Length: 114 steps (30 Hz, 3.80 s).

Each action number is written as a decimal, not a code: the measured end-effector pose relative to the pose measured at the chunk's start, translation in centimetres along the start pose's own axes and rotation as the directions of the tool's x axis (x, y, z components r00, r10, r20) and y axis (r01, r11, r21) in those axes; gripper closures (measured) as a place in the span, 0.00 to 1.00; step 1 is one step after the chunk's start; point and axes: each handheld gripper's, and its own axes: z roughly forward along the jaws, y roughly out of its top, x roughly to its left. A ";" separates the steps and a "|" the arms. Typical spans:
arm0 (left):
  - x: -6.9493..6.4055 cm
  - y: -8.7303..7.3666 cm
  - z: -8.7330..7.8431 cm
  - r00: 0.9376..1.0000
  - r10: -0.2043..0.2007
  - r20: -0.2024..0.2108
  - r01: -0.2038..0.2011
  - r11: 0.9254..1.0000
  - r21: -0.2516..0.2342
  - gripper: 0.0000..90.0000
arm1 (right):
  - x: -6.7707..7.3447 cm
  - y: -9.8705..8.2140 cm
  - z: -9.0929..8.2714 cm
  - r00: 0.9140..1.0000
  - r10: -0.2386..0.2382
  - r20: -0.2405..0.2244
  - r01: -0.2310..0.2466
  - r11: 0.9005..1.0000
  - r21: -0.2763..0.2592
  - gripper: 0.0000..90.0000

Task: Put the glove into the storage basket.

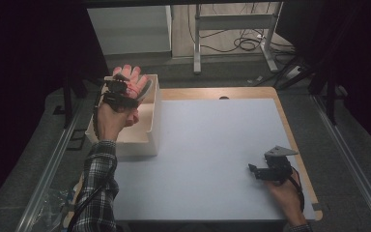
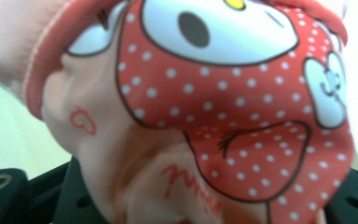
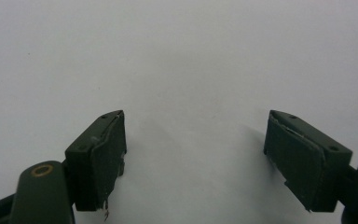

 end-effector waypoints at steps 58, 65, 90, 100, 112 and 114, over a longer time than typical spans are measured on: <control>-1.2 -1.4 10.0 0.999 -0.027 -0.037 0.033 0.979 0.199 0.02 | 0.0 0.0 0.0 1.000 -0.001 0.000 0.001 1.000 -0.001 0.24; -1.3 -1.4 8.8 1.000 -0.010 -0.020 0.013 0.987 0.160 0.02 | 0.0 0.0 0.0 1.000 -0.001 0.000 0.001 1.000 0.000 0.24; -1.2 -2.1 2.7 0.998 0.057 -0.003 -0.057 0.998 -0.015 0.02 | 0.0 0.0 0.0 1.000 -0.002 0.001 0.002 1.000 0.000 0.24; -1.3 -3.5 0.2 0.995 0.089 0.035 -0.087 0.994 -0.073 0.02 | 0.0 0.0 0.0 1.000 -0.004 0.002 0.004 1.000 -0.001 0.23; -1.7 -6.5 -2.0 0.986 0.128 0.109 -0.113 0.984 -0.135 0.03 | 0.0 0.0 0.0 1.000 -0.005 0.003 0.005 1.000 0.001 0.23; -2.0 -7.2 -2.4 0.983 0.139 0.123 -0.121 0.982 -0.148 0.03 | 0.0 0.0 0.0 1.000 -0.005 0.003 0.005 1.000 0.001 0.23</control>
